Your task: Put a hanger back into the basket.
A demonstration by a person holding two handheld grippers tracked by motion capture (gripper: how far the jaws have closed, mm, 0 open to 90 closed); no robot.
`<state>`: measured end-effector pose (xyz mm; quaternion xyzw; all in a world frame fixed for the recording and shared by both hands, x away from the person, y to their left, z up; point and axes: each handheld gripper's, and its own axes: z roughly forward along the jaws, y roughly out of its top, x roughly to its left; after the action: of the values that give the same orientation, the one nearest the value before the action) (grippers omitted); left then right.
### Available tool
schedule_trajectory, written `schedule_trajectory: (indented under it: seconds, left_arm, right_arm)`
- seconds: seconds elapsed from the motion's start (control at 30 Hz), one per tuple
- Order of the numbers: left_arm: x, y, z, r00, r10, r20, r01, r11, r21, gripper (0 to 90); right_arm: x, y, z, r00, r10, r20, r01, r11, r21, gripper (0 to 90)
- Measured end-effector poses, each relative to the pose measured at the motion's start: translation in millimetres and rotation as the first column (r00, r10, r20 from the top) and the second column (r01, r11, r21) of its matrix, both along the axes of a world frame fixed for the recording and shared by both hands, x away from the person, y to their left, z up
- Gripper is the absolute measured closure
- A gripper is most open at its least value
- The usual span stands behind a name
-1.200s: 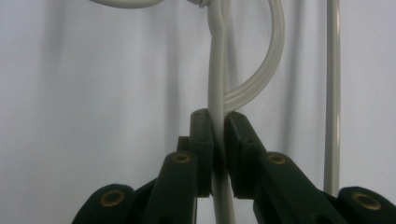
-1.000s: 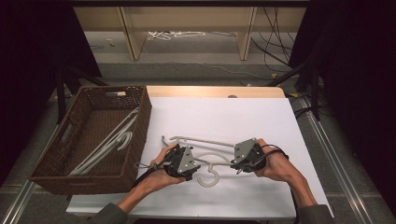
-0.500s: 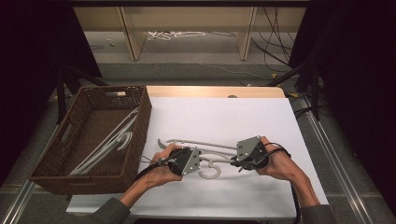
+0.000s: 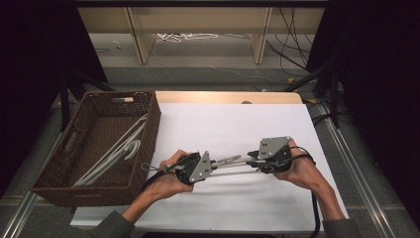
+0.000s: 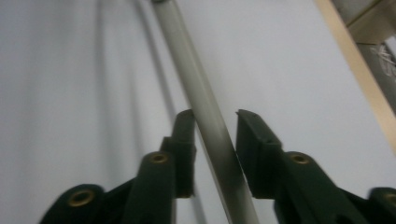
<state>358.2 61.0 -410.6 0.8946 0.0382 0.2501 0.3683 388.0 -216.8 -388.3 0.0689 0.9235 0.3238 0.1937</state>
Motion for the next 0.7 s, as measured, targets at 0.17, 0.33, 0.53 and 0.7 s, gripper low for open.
schedule_trajectory:
  seconds: [0.17,0.33,0.53,0.7]
  left_arm:
    - [3.6,11.4,7.9,0.993,0.087,-0.08,-0.09,0.9948,-0.048,79.2]
    - [7.1,18.8,12.4,0.9823,0.14,-0.125,-0.148,0.9871,-0.061,79.2]
    - [11.7,28.6,13.8,0.9673,0.183,-0.175,-0.202,0.9747,-0.096,79.2]
    - [13.3,39.8,20.7,0.9539,0.205,-0.219,-0.24,0.9592,-0.149,79.2]
  right_arm:
    - [2.4,-2.3,9.4,0.9893,-0.145,0.017,0.142,0.982,0.126,39.6]
    - [1.4,-5.4,15.1,0.9726,-0.231,-0.027,0.231,0.947,0.223,28.7]
    - [-6.5,-7.5,16.7,0.9627,-0.268,-0.037,0.268,0.926,0.265,27.2]
    - [-16.6,-8.9,11.9,0.9489,-0.31,-0.059,0.313,0.898,0.309,23.6]
